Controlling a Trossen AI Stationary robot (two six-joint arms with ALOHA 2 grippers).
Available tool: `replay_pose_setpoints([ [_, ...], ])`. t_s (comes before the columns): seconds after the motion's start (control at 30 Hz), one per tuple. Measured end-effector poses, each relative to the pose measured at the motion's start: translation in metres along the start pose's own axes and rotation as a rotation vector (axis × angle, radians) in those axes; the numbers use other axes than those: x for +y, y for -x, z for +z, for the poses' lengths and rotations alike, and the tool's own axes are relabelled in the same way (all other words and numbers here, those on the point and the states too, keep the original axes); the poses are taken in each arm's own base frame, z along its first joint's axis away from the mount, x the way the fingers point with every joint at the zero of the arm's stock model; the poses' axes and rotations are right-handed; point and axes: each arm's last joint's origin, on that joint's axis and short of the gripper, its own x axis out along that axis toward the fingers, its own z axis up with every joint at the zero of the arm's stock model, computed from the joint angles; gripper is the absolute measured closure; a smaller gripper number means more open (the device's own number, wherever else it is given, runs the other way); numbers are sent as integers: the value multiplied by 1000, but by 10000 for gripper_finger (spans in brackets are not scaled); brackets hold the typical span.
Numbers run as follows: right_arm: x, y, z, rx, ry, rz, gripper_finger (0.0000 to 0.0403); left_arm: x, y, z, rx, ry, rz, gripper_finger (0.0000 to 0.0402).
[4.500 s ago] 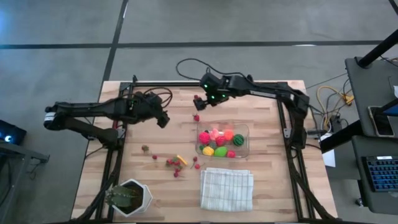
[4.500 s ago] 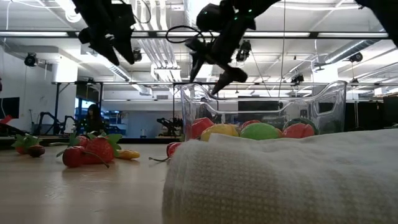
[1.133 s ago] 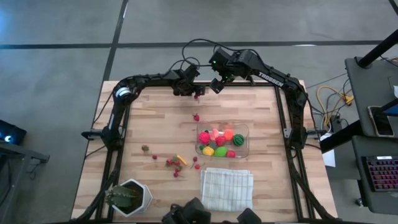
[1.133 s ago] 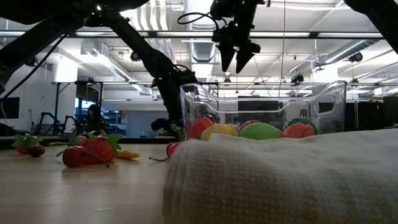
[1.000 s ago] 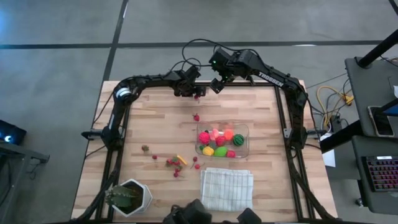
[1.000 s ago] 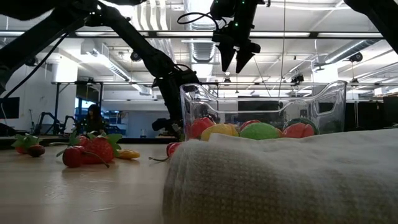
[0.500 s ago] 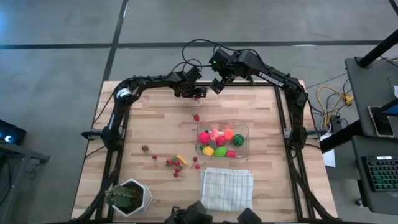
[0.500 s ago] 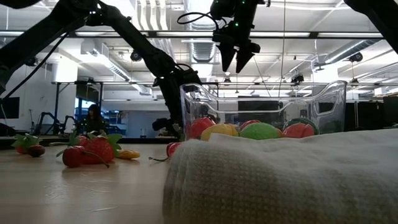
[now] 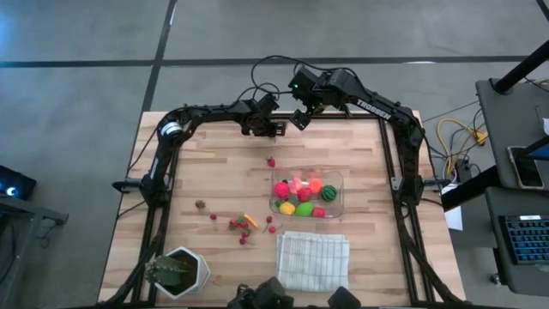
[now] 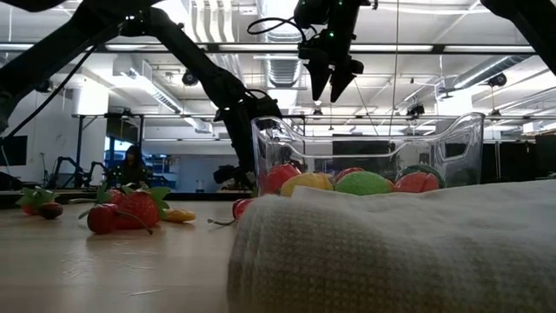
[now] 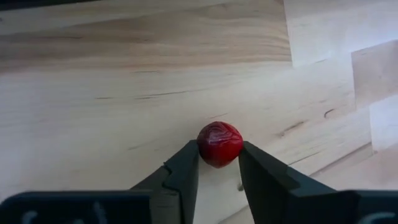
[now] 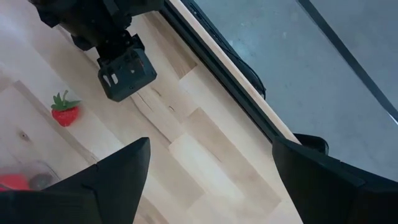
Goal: Pick and placing Produce into tupperware
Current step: Put the red cherry into the transparent bin
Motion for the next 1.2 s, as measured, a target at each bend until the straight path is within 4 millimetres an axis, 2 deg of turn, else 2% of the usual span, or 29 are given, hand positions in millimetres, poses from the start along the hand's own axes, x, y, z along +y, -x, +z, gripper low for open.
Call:
replay_pose_setpoints([
  [0.33,-1,0,0,-4,18,-29,74,-3,4,2,-18,-3,-28,311],
  [0.47,-4,8,-1,-24,13,-52,74,-13,22,2,-37,-25,-79,311],
  [0.67,-14,34,-7,-94,-78,-85,74,-40,55,-12,-90,-164,-149,311],
  [0.9,-21,81,-22,-204,-216,-53,74,-83,99,-55,-186,-483,-193,311],
  [1.07,-11,116,-39,-285,-278,10,74,-113,131,-99,-276,-784,-210,311],
  [1.2,5,134,-54,-333,-323,5,74,-128,147,-136,-281,-961,-264,311],
])
